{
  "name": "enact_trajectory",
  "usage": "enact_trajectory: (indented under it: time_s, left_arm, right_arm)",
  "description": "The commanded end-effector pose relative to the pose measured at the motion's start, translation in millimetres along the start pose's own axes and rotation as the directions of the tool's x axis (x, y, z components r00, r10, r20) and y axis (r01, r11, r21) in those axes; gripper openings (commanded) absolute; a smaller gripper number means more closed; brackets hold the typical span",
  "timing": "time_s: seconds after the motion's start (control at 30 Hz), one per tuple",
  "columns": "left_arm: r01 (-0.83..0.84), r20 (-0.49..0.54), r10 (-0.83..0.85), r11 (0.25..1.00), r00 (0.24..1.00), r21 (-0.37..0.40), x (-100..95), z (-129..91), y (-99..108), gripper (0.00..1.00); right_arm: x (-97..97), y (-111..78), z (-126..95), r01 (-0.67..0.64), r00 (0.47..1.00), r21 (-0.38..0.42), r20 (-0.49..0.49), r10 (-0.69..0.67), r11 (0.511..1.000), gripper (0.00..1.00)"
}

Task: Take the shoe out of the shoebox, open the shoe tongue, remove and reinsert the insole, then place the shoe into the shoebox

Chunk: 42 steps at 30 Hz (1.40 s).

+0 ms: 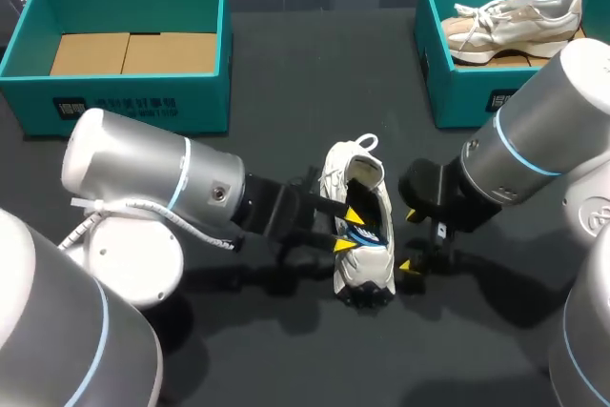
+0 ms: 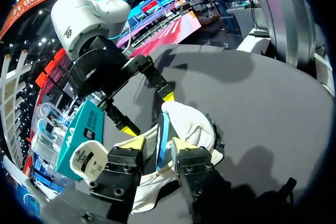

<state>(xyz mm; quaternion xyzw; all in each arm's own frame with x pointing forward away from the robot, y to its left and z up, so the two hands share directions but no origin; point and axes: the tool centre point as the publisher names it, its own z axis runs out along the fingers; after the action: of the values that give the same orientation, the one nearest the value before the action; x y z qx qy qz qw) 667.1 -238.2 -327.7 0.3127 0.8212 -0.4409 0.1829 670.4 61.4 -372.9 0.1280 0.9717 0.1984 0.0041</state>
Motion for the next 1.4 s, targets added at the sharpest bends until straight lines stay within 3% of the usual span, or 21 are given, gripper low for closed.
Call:
enact_trajectory:
  time_s: [0.03, 0.33, 0.5, 0.93, 1.03, 1.07, 1.1, 1.4]
  left_arm:
    - [-0.006, -0.041, 0.005, 1.0, 0.999, -0.026, 0.9, -19.4, -0.9, 0.31]
    - [-0.021, -0.111, 0.017, 0.999, 0.994, -0.041, 0.8, -50.7, 9.1, 0.33]
    - [-0.028, -0.165, 0.022, 0.999, 0.986, -0.036, -0.4, -69.4, 15.9, 0.35]
    - [-0.063, -0.35, 0.063, 0.998, 0.935, 0.011, -19.7, -123.7, 29.2, 0.38]
    - [-0.081, -0.405, 0.087, 0.996, 0.91, 0.032, -22.9, -133.3, 30.6, 0.31]
    - [-0.1, -0.423, 0.104, 0.994, 0.9, 0.033, -22.9, -136.3, 31.2, 0.21]
    - [-0.128, -0.436, 0.128, 0.991, 0.891, 0.03, -22.3, -139.1, 32.9, 0.0]
    - [-0.157, -0.436, 0.151, 0.987, 0.887, 0.023, -21.8, -141.4, 35.6, 0.0]
  right_arm:
    - [3.8, -17.9, -25.7, -0.021, 1.0, -0.001, 0.02, 0.021, 1.0, 1.0]
    - [-2.9, -44.1, -58.8, -0.033, 0.999, 0.038, 0.034, 0.032, 0.999, 1.0]
    - [-3.0, -59.4, -69.6, -0.128, 0.992, 0.062, 0.019, 0.127, 0.99, 1.0]
    - [-3.0, -59.4, -69.6, -0.128, 0.992, 0.062, 0.019, 0.127, 0.99, 1.0]
    - [-3.0, -59.4, -69.6, -0.128, 0.992, 0.062, 0.019, 0.127, 0.99, 1.0]
    - [-3.0, -59.4, -69.6, -0.128, 0.992, 0.062, 0.019, 0.127, 0.99, 1.0]
    - [-3.0, -59.4, -69.6, -0.128, 0.992, 0.062, 0.019, 0.127, 0.99, 1.0]
    - [-3.0, -59.4, -69.6, -0.128, 0.992, 0.062, 0.019, 0.127, 0.99, 1.0]
